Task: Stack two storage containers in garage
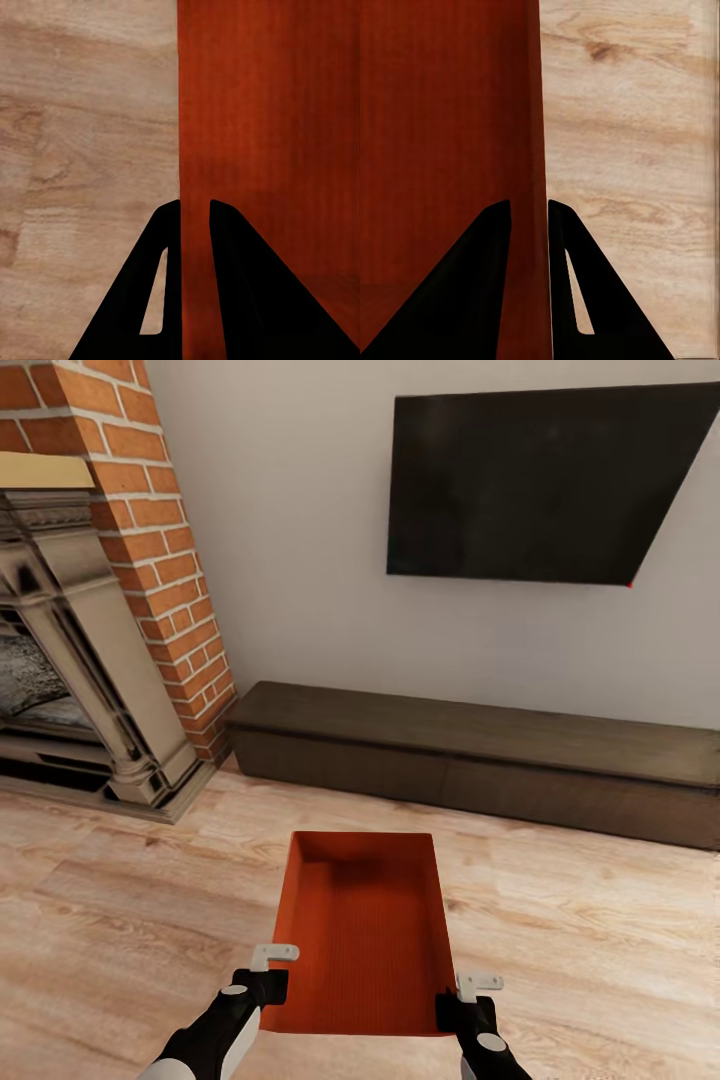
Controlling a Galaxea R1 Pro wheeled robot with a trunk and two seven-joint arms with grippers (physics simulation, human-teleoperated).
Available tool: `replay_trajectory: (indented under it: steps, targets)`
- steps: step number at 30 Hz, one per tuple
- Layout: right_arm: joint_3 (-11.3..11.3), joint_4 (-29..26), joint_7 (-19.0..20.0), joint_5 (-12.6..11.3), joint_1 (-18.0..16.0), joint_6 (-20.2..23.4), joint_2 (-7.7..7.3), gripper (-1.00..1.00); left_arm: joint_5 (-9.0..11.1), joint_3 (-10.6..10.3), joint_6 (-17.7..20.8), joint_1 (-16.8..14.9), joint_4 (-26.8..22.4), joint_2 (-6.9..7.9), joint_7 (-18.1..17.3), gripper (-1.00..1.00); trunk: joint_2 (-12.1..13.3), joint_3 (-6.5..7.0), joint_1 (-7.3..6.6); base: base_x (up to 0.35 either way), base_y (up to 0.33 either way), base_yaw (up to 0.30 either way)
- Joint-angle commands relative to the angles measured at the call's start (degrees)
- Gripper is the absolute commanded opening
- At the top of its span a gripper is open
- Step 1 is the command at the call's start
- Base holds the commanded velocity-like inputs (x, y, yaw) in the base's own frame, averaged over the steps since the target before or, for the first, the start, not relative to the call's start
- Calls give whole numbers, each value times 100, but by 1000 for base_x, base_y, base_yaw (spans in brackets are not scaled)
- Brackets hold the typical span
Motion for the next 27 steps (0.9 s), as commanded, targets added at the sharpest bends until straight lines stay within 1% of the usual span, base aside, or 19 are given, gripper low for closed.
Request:
replay_trajectory:
  steps: [1,27]
  targets:
    - [9,110,10,13,-1,156,11,-100,10,-63,33,-3,-30,-74,24,-100,40,15,-23,0,0,-176]
    - [15,108,10,13,-1,156,2,-100,10,-63,33,-3,-22,-74,28,-100,1082,482,-594,0,0,-165]
